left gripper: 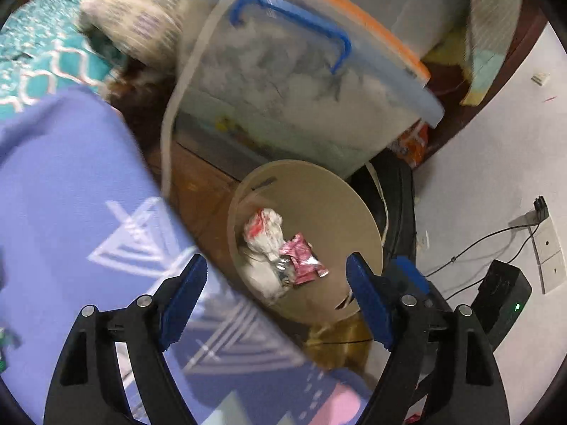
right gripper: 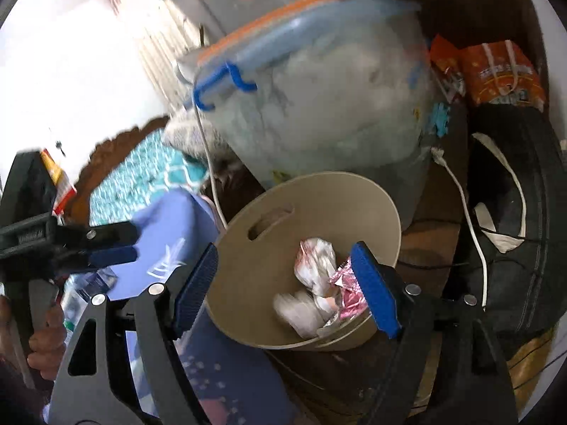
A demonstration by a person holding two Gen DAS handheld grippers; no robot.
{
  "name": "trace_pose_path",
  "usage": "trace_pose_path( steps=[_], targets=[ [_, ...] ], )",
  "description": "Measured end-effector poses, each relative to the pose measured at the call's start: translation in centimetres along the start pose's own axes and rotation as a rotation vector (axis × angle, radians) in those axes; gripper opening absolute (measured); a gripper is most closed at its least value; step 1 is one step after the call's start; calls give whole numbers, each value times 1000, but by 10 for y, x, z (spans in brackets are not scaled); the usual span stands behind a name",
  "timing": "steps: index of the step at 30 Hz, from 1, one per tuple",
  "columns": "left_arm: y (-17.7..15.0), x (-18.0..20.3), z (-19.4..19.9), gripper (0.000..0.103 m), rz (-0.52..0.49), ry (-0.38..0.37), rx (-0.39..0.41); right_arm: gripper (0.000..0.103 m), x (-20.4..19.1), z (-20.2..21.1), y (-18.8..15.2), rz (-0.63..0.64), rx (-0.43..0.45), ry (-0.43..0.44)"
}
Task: Collect trash
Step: 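Carry both items to the bin and open both tools to drop them, then move both tools back over the table toward the blue sponge package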
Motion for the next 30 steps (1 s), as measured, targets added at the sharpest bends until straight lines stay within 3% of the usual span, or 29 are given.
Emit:
trace_pose_path(
  steps=[4, 11, 16, 21, 24, 30],
  targets=[
    [-35, -24, 55, 77, 27, 0, 97, 78, -30, 19, -9, 12, 16, 59],
    [-103, -59, 139, 77, 57, 65, 207, 78, -140, 30, -35, 168, -24, 198],
    [-174, -102, 194, 78, 136, 99, 256, 73, -231, 25, -81, 306, -132, 313],
    [-261, -158, 235, 78, 266, 229, 287, 59, -312, 11, -141, 434, -274, 399],
    [-312, -190, 251, 78, 375, 245, 294, 52, -346, -3, -175, 498, -361, 425],
    [-397, -234, 275, 77, 526, 301, 299, 50, -402, -25, -223, 611, -465, 424]
  ],
)
Point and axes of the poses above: each gripper's, at about its wrist camera, not at the fingertips, and z roughly against the way its jaws point, x to its right, y to its top, the point moved 1 cm from there along -z, roughly the way its jaws point, and after that the axes turned 11 degrees about -x, right-handed, at the moved point
